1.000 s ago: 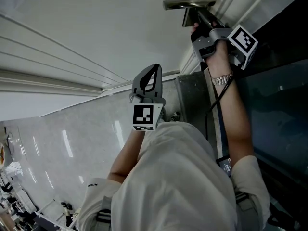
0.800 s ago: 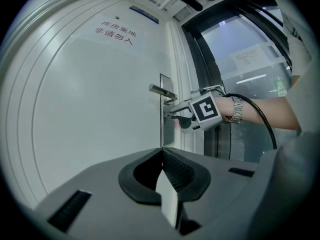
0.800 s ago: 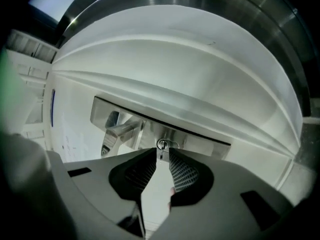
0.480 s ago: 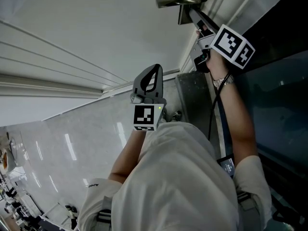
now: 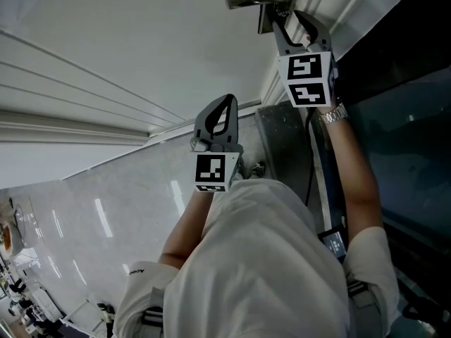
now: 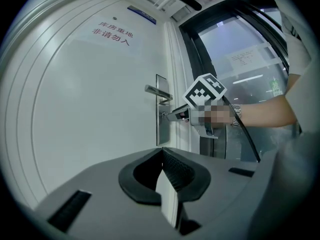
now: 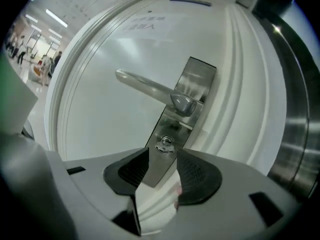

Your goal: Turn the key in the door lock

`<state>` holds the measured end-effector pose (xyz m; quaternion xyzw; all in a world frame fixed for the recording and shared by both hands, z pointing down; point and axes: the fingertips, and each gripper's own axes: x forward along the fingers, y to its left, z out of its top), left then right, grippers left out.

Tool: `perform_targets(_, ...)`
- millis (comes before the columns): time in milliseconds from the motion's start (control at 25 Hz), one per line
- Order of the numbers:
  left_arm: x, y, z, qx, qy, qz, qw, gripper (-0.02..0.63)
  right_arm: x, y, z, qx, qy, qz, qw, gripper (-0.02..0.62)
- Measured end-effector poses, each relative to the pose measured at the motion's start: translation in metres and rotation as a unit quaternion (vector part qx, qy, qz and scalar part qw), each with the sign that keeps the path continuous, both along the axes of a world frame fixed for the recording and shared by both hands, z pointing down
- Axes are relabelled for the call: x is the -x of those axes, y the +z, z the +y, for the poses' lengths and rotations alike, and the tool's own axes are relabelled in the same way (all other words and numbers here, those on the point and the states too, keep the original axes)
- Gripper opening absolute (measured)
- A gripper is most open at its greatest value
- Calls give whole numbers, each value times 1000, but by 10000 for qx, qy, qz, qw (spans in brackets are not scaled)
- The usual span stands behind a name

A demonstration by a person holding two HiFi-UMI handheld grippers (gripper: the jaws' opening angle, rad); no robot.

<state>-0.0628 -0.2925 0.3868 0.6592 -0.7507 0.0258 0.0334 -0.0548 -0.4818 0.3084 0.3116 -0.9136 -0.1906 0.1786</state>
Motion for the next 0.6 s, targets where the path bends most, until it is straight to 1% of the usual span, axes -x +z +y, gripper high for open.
perform_targets(80, 0, 1, 2, 12, -14, 10, 10000, 9, 0, -2, 0, -528, 93, 398, 9978, 149)
perform_targets(120, 0, 2, 2, 17, -18, 17, 10000, 9, 0, -4, 0, -856, 151, 590, 9945, 149)
perform_targets(200, 1, 3, 4, 25, -22, 26, 10000, 9, 2, -7, -1, -1492, 221, 985, 9836, 149)
perform_targets(280, 2, 3, 5, 24, -30, 24, 10000, 9, 7, -6, 0, -1883, 187, 1301, 9733, 149)
perform_targets(360, 2, 3, 6, 12, -43, 22, 10000, 9, 10, -4, 1, -1984, 124, 1452, 9692, 149)
perform_targets(480, 4, 2, 8, 3, -72, 23, 10000, 9, 14, -2, 1, -2000, 83, 1558, 9673, 149)
perform_targets(600, 8, 4, 8, 7, -96, 28, 9999, 9, 18, 1, -2, -2174, 89, 1748, 9603, 149)
